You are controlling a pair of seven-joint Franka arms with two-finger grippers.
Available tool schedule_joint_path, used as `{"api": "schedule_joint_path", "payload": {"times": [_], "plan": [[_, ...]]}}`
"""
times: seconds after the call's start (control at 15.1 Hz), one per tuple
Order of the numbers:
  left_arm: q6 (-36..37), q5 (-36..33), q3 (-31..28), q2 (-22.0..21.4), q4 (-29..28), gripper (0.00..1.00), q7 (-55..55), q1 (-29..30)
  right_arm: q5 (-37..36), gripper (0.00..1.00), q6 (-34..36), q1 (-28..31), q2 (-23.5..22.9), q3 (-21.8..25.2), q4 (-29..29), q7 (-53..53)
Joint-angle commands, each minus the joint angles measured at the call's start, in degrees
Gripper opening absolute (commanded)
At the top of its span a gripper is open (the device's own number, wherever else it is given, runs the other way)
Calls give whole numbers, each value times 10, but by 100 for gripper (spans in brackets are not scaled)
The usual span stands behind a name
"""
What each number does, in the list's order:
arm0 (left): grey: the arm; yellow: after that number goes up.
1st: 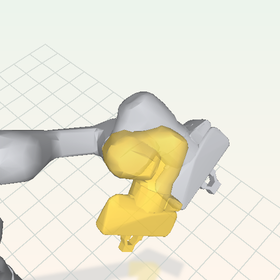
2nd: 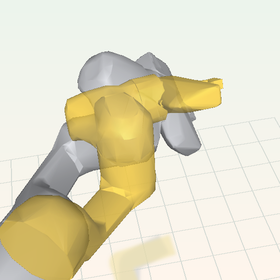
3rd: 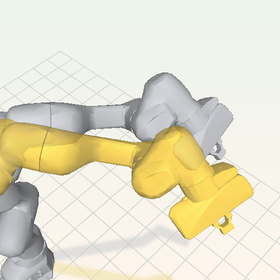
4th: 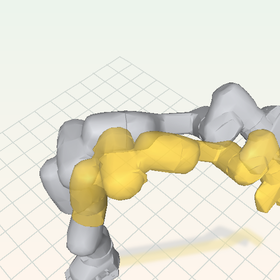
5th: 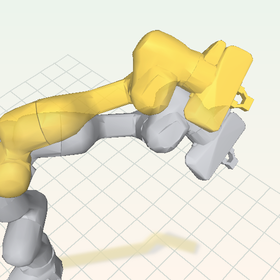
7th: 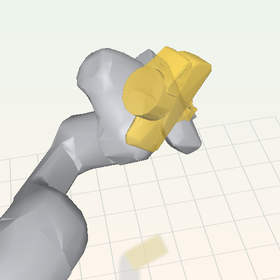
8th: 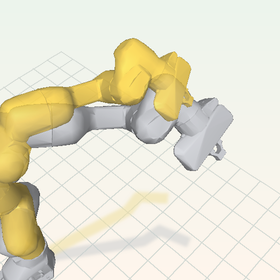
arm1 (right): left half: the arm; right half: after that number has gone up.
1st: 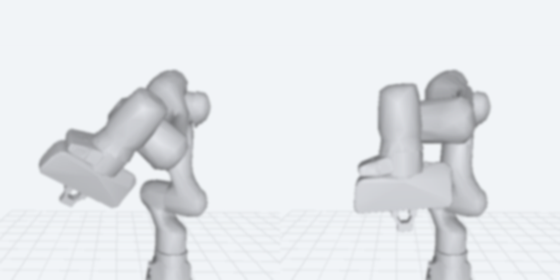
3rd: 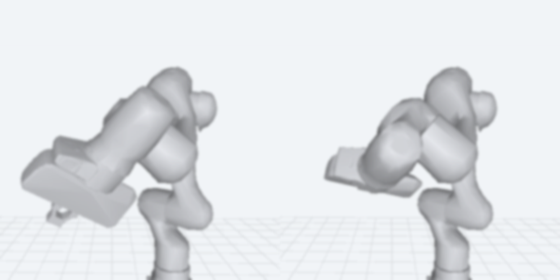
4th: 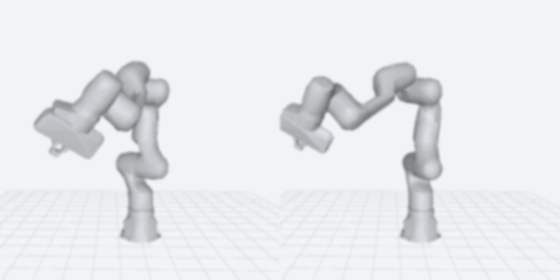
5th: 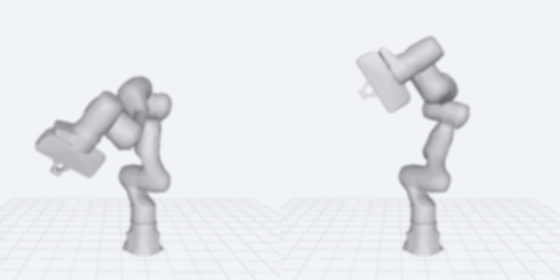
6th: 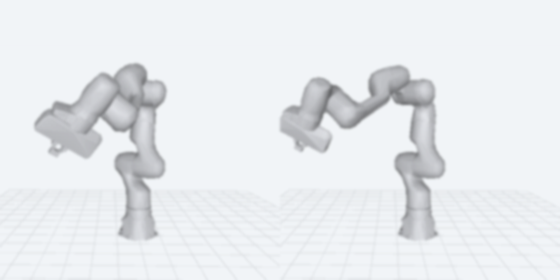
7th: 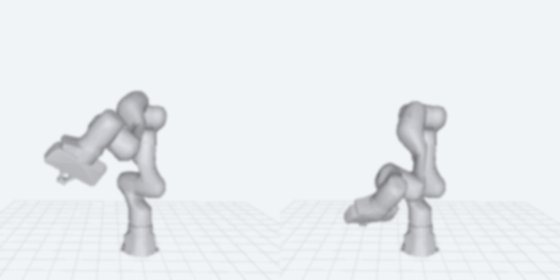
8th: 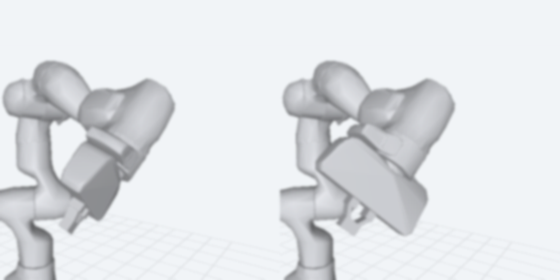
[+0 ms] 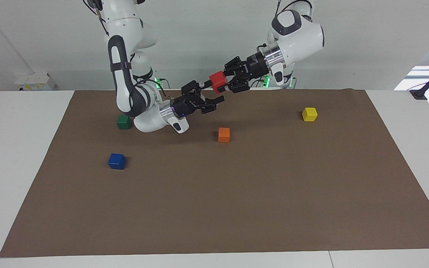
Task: Transfer red block to right arm and stack on blue block
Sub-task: 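Carry the red cube toward the right gripper and grip it there, then open the left gripper and pull back while the right gripper holds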
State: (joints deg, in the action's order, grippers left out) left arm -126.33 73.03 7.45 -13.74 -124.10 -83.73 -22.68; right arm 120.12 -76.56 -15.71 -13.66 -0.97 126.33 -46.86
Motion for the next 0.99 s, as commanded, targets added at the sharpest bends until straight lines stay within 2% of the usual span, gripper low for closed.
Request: {"api": "schedule_joint_path", "payload": {"times": [0.0,0.46,0.53,0.73,0.86,0.93], "plan": [[-26,14,-7,-19,-23,0,17,-12,11,100,-8,-1,-2,-1,-4,-15],[-96,43,-7,-1,-18,0,21,-47,11,100,-12,0,-4,-1,-11,-14],[-96,43,-7,3,-17,0,21,-47,11,96,-14,0,-4,-1,-11,-14],[-96,43,-7,6,-16,0,21,-47,6,73,-17,-1,-5,0,-20,-14],[-95,44,-7,6,-16,0,21,-47,5,54,-17,0,-7,0,-24,-14],[-95,43,-7,6,-17,0,21,-47,5,39,-17,1,-8,0,-25,-13]]}}
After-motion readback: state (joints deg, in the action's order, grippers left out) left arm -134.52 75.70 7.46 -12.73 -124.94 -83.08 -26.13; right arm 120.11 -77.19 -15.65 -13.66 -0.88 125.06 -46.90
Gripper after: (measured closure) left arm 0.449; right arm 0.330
